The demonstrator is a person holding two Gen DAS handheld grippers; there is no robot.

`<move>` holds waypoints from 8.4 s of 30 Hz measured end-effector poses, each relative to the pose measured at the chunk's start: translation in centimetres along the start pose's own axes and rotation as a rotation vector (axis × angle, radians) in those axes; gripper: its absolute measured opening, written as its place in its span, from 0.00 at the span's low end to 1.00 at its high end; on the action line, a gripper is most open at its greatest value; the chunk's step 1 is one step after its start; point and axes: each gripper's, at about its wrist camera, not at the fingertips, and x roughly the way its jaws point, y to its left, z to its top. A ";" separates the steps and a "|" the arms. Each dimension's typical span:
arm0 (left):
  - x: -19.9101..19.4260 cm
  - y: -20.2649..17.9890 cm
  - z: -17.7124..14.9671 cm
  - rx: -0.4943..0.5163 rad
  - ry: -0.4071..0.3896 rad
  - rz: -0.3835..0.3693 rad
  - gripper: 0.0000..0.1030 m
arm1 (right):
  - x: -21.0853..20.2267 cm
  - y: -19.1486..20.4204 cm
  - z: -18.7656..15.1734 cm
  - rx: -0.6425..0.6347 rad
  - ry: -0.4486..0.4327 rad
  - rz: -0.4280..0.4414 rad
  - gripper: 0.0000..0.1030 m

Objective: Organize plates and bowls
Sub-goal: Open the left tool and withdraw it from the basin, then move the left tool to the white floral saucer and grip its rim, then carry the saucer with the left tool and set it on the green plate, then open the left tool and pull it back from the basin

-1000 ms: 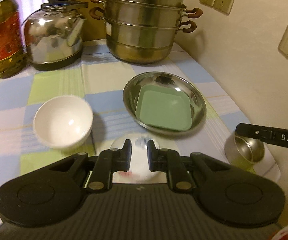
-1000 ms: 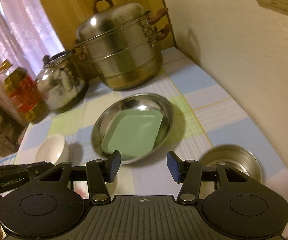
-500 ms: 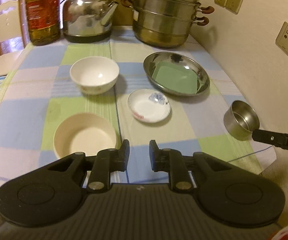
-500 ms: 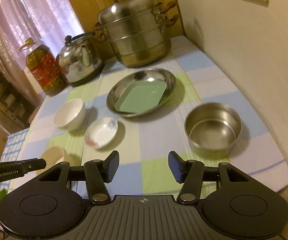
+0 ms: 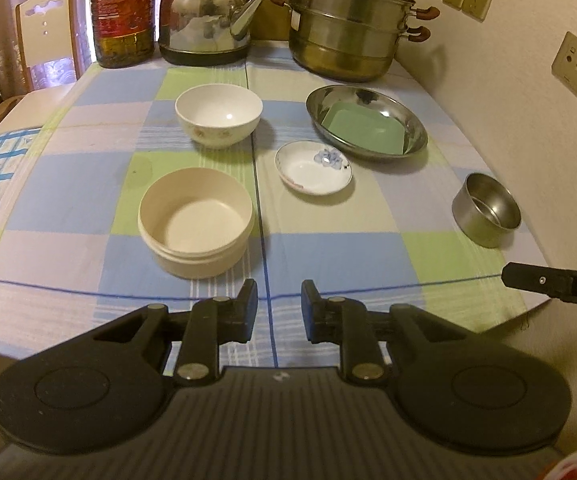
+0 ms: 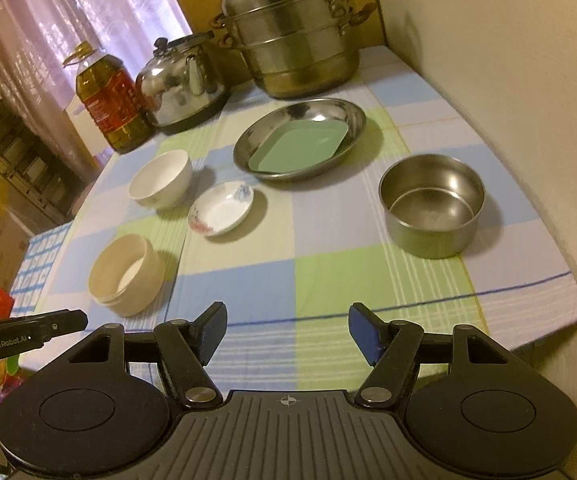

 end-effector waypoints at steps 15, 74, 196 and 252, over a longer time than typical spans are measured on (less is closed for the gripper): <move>-1.1 -0.2 -1.4 -0.014 0.010 0.031 0.20 | 0.4 0.5 -0.7 -0.021 0.032 0.032 0.66; 16.9 1.6 14.1 0.230 0.108 -0.139 0.20 | 19.3 2.5 8.6 0.180 0.080 0.022 0.40; 20.4 -5.0 20.1 0.205 0.020 -0.194 0.14 | 16.1 -3.2 17.0 0.158 -0.132 -0.039 0.47; -2.6 0.2 -2.0 -0.045 0.011 0.022 0.21 | 0.0 5.0 -1.6 -0.112 0.074 0.061 0.57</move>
